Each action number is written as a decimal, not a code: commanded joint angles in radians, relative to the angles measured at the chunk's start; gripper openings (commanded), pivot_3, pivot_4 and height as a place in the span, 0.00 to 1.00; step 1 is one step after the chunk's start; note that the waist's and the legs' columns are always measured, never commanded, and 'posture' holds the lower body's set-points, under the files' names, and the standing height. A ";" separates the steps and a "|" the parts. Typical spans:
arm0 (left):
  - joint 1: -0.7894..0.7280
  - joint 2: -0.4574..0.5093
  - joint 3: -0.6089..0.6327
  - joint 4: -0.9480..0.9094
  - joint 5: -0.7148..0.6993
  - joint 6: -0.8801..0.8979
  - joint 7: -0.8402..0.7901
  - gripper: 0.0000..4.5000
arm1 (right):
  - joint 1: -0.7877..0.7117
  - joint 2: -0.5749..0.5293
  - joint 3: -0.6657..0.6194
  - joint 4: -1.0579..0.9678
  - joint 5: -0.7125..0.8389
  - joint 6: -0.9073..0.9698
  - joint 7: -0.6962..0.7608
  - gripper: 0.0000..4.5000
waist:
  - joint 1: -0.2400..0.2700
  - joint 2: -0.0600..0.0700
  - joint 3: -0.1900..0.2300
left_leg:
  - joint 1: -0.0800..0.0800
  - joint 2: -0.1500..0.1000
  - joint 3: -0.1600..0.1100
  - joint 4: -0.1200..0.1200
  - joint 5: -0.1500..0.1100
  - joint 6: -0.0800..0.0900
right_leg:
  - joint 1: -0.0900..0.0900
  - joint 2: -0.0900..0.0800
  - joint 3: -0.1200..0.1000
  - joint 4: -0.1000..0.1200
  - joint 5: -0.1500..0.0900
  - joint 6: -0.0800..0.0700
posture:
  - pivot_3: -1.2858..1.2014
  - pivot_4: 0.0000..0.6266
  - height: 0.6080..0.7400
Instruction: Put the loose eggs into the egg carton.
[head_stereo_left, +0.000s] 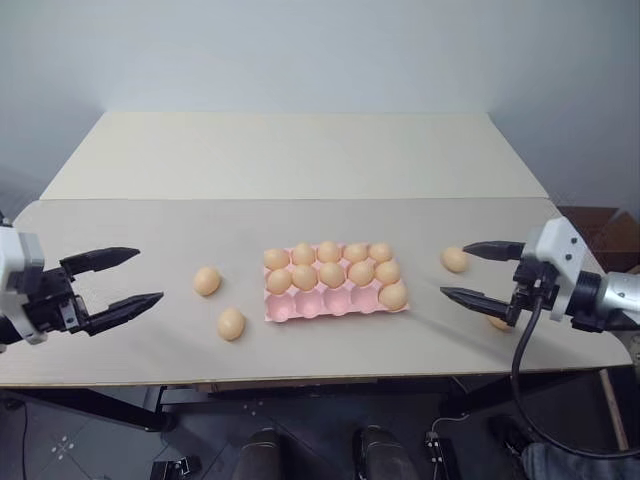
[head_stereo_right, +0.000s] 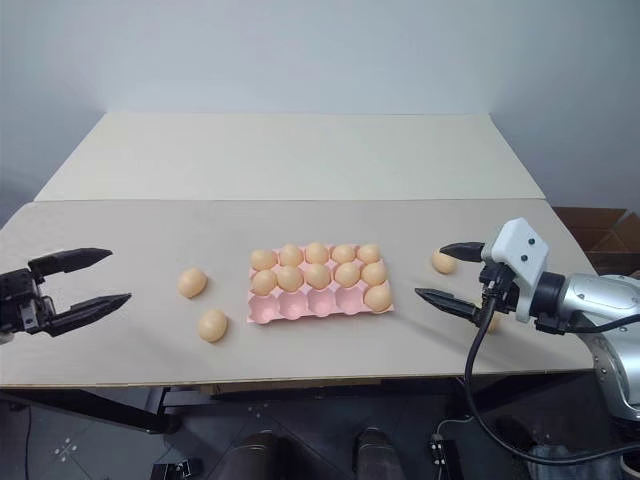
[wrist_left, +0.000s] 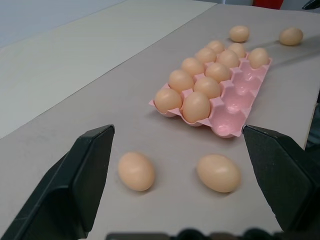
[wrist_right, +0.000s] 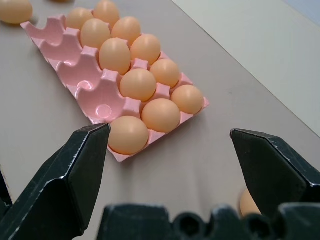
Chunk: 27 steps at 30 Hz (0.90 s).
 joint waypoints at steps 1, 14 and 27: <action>-0.003 0.015 0.058 -0.045 -0.039 0.016 0.015 0.99 | -0.028 -0.005 -0.020 -0.031 0.011 -0.001 -0.007 1.00 | 0.000 0.000 0.000 | 0.000 0.000 0.000 0.000 0.000 0.000 | 0.000 0.000 0.000 0.000 0.000 0.000 | 0.52 0.24 1.00; -0.060 0.012 -0.022 -0.057 -0.067 0.019 -0.010 0.99 | 0.053 -0.022 -0.100 -0.053 -0.008 0.023 -0.059 1.00 | 0.004 0.000 0.000 | 0.000 -0.001 0.001 0.000 0.000 0.000 | 0.001 0.000 0.000 0.000 -0.001 -0.001 | 0.52 0.24 1.00; -0.167 0.037 -0.109 -0.006 -0.067 0.023 -0.051 0.99 | 0.120 -0.108 -0.083 -0.091 -0.131 0.349 -0.256 1.00 | 0.000 0.000 0.000 | 0.000 -0.001 0.001 0.000 0.000 0.000 | 0.000 0.000 0.000 0.000 -0.001 -0.001 | 0.52 0.24 1.00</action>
